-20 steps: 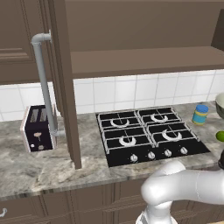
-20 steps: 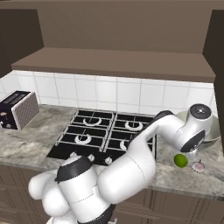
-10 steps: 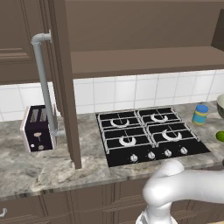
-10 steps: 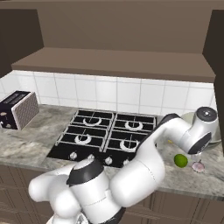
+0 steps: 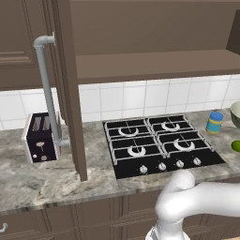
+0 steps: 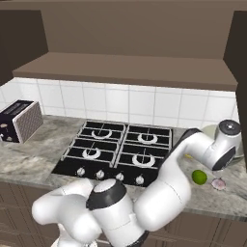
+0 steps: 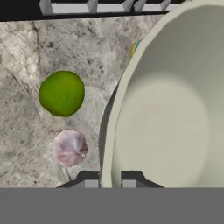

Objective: Open the cabinet. Place the bowl and condiment on the counter. Then place the lime and garlic on the cutting board.

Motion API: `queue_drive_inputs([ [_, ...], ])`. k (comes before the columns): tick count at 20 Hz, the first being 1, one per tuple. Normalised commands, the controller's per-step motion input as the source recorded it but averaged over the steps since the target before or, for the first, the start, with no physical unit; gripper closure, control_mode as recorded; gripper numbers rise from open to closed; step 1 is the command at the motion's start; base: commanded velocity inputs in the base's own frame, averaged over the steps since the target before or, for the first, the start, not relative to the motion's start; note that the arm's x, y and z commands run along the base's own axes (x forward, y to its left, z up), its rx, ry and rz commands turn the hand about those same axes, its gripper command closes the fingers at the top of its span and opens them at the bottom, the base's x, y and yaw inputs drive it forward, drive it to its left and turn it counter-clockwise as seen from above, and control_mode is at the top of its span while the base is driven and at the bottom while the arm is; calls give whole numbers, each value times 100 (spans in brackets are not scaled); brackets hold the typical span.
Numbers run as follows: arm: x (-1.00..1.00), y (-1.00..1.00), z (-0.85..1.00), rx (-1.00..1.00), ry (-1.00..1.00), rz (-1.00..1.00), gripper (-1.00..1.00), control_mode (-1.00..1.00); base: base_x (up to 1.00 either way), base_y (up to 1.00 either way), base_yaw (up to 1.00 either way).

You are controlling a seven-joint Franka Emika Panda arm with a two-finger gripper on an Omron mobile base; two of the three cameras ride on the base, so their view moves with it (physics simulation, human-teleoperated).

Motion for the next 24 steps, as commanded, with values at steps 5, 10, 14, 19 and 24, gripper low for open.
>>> queue_drive_inputs([
  [5, 19, -23, -12, 0, 0, 0, 100, -100, 0, 0, 0],
  [10, 14, -15, -10, 0, 0, 0, 100, -100, 0, 0, 0],
  [14, 9, -8, -14, 0, 0, 0, 100, -100, 0, 0, 0],
  [19, 9, -7, -20, 0, 0, 0, 100, -100, 0, 0, 0],
  [24, 18, -13, -21, 0, 0, 0, 100, -100, 0, 0, 0],
])
